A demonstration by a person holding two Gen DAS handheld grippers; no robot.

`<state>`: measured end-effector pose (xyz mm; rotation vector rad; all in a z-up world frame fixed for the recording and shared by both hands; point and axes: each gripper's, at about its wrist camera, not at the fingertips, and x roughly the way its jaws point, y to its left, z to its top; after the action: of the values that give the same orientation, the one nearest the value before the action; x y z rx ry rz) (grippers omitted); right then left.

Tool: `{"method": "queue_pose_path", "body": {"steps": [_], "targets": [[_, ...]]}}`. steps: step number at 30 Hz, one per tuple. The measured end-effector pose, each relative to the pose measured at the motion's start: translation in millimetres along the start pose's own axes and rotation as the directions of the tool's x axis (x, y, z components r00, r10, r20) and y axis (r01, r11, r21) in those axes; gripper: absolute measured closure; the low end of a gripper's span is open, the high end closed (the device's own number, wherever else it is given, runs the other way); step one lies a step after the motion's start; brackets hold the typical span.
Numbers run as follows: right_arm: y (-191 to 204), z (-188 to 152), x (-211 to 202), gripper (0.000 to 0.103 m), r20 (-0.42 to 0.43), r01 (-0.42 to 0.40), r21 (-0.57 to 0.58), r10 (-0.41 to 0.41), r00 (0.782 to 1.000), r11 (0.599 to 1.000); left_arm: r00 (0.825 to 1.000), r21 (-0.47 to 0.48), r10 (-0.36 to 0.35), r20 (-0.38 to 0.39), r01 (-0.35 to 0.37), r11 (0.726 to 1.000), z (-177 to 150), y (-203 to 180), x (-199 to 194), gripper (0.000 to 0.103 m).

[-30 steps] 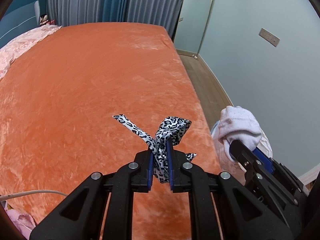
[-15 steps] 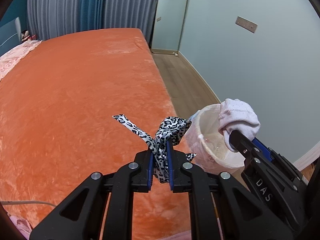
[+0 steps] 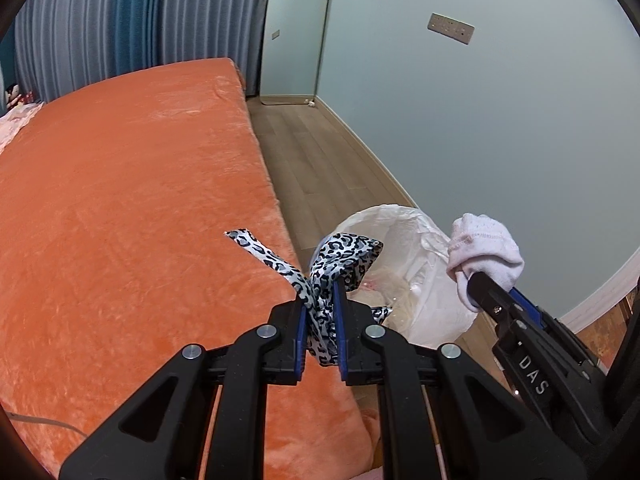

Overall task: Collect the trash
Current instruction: 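Carry the leopard scrunchie and white sock over the trash bin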

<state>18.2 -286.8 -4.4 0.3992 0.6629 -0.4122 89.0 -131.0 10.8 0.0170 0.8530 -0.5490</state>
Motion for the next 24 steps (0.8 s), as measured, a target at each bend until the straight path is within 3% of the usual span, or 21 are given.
{"method": "queue_pose_path", "body": {"steps": [24], "targets": [[-29,-2,42,0.08,-0.048,0.056,0.107,-0.051,0.998,0.993,0.988,0.09,-0.144,-0.057,0.149,0.985,20,-47,68,0.092]]}}
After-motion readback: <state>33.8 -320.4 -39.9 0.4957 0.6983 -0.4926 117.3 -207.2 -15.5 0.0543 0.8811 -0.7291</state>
